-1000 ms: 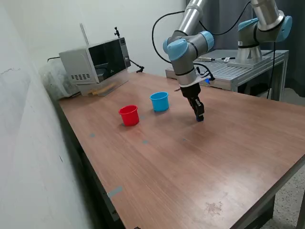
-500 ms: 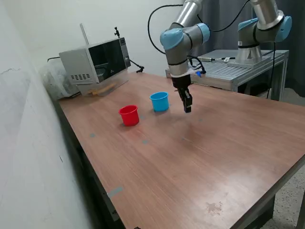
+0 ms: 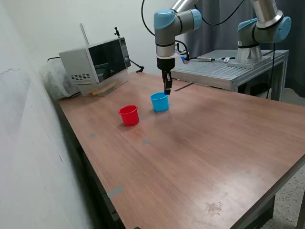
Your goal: Place red objects in the red bin, and blue objects in the blue bin.
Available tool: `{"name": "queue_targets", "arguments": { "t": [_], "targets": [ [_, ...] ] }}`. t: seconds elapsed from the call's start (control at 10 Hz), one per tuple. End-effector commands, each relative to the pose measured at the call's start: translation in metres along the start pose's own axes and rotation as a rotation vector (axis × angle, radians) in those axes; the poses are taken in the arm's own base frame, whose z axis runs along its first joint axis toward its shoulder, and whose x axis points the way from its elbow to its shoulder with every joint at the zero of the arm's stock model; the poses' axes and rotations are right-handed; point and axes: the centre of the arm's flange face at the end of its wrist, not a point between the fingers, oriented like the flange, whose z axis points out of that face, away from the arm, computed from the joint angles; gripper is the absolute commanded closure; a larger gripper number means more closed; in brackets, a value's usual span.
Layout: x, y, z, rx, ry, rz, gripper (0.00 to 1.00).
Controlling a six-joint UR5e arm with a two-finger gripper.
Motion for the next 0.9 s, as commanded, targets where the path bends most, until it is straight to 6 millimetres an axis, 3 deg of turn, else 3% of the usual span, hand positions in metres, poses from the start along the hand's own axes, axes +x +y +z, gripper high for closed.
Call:
{"name": "queue_targets", "arguments": {
  "t": [0.0, 0.3, 0.5, 0.6, 0.8],
  "targets": [
    [-0.040, 0.024, 0.011, 0.006, -0.029, 0.067, 1.00],
    [-0.074, 0.043, 0.026, 0.028, -0.039, 0.117, 1.00],
    [-0.074, 0.042, 0.034, 0.041, -0.044, 0.117, 1.00],
    [-0.072, 0.041, 0.041, 0.060, -0.045, 0.110, 0.00],
    [-0.072, 0.042, 0.041, 0.063, -0.043, 0.107, 0.00]
  ]
}}
